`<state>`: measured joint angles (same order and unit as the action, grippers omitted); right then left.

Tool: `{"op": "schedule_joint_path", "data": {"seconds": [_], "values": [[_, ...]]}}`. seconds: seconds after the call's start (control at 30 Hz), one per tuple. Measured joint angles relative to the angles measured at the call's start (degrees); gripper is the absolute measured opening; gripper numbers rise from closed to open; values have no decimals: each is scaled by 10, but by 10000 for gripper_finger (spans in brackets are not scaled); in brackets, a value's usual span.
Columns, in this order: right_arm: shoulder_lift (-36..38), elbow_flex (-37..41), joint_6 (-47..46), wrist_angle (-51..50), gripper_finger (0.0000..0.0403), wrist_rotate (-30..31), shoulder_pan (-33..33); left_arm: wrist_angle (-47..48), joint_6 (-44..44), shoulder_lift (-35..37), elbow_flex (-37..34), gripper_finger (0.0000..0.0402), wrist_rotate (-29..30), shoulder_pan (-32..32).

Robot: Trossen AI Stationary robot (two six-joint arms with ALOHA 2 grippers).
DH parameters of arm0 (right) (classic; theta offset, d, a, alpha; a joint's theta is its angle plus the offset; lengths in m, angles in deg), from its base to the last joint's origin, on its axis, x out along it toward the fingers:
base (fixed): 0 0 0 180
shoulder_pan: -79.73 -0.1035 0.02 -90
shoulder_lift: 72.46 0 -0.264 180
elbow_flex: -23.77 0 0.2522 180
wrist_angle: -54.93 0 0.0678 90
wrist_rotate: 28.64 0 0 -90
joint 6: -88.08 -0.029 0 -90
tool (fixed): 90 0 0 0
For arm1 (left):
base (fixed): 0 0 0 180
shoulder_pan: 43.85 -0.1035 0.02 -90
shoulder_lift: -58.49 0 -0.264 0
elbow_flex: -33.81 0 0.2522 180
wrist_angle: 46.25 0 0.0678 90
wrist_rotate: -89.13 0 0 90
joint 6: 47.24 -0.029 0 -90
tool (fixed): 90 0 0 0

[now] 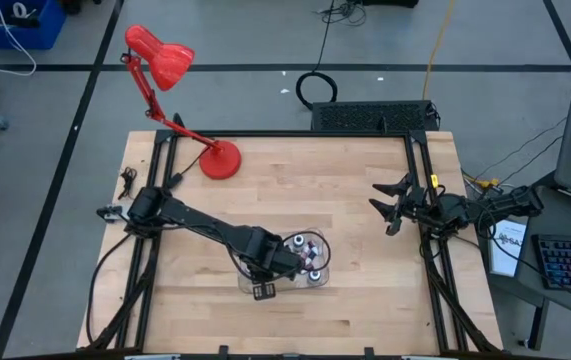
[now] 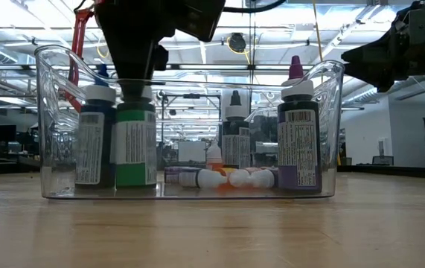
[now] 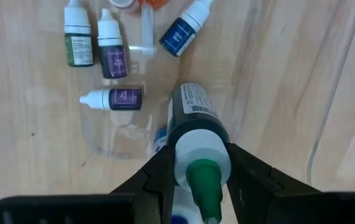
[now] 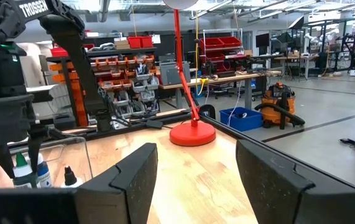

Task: Pick & Place food coloring
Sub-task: Put the large green food coloring into the bin, then return to Home Position

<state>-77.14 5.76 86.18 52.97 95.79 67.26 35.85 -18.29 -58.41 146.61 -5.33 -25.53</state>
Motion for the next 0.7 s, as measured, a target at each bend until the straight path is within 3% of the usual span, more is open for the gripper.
{"op": "schedule_joint_path", "data": {"seconds": [0.1, 0.17, 0.43, 0.6, 0.7], "values": [[0, 0, 0, 0, 206, 0, 0, -15, 1, 0, -1, 116, 1, 0], [0, 0, 0, 0, 207, 0, 0, -20, 1, 3, -1, 137, 1, 1], [0, 0, 0, 0, 205, 0, 0, -33, 14, 28, -2, 332, 8, -4], [0, 0, 0, 0, 208, 0, 0, -77, -53, 65, -2, 392, 70, 4], [0, 0, 0, 0, 207, 0, 0, -109, -110, 118, -2, 386, 175, 31]]}}
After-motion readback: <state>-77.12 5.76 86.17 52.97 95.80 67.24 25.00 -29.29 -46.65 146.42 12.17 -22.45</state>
